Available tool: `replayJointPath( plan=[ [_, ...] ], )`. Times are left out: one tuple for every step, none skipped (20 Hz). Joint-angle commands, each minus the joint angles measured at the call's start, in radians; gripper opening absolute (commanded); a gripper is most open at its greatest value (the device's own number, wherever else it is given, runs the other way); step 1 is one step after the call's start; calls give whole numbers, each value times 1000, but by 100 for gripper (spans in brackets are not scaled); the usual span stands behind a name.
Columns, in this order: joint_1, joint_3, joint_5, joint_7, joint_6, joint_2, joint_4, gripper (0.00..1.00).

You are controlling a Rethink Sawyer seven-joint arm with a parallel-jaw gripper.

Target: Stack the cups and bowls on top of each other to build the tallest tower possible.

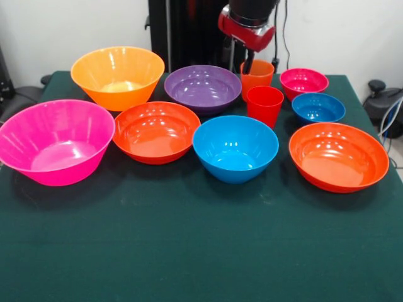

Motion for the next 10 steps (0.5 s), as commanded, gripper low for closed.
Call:
replayJointPath(
  plan=[
    [-7,109,30,132,-100,66,56,100],
    [-7,112,30,135,-112,74,57,100],
    [-9,118,30,139,-134,93,56,100],
    [-11,121,30,140,-144,103,55,100],
    [-16,129,27,138,-163,122,55,100],
    [-19,132,23,135,-173,132,53,100],
    [-26,137,19,129,-185,149,50,100],
    [-29,139,15,125,-192,158,48,100],
    [-36,142,8,121,-211,175,44,100],
    [-40,143,3,117,-222,184,42,100]
  ],
)
